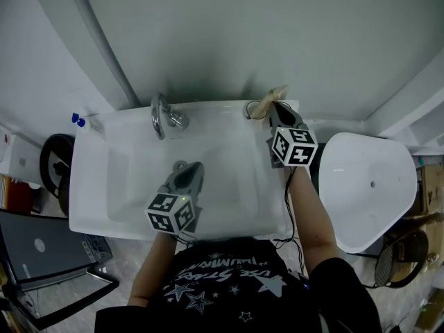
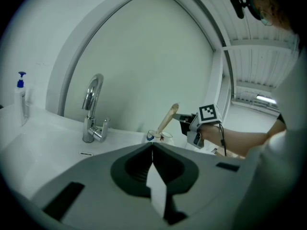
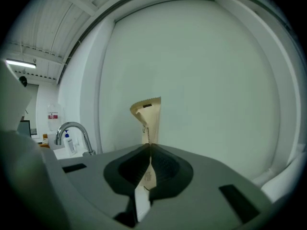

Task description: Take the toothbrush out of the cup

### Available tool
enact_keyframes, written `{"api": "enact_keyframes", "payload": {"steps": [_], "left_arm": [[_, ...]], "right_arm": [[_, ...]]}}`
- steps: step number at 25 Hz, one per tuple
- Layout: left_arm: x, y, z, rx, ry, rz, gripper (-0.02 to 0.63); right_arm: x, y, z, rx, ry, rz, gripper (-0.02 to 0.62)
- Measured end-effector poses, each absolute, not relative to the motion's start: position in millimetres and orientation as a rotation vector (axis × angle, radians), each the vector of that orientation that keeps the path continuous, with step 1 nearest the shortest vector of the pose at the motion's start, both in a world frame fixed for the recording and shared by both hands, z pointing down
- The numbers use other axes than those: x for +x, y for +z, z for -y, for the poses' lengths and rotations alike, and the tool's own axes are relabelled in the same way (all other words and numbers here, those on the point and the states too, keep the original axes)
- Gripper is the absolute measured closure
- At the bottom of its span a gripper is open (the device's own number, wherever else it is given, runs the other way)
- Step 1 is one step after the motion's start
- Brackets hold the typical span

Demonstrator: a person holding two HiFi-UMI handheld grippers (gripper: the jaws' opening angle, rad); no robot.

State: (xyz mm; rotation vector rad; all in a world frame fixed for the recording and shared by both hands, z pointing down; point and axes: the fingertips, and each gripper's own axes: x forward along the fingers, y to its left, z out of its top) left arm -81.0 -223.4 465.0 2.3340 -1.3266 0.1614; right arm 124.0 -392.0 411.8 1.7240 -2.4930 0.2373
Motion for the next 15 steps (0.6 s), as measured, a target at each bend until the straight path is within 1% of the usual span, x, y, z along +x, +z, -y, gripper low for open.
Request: {"api": "enact_keyframes", "payload": {"steps": [7,15], "left_arm": [[-81.1,460.9,206.2,2.378,0.151,1.264,0.588],[-71.0,469.2,182.2,2.412,0.166,1.153,0.588]], "right_arm": [[136.1,403.7,339.2,1.74,0.279,2.392,0.574],[156.5,442.8,280.3,1.702,0.419,2.183,0.574]]}}
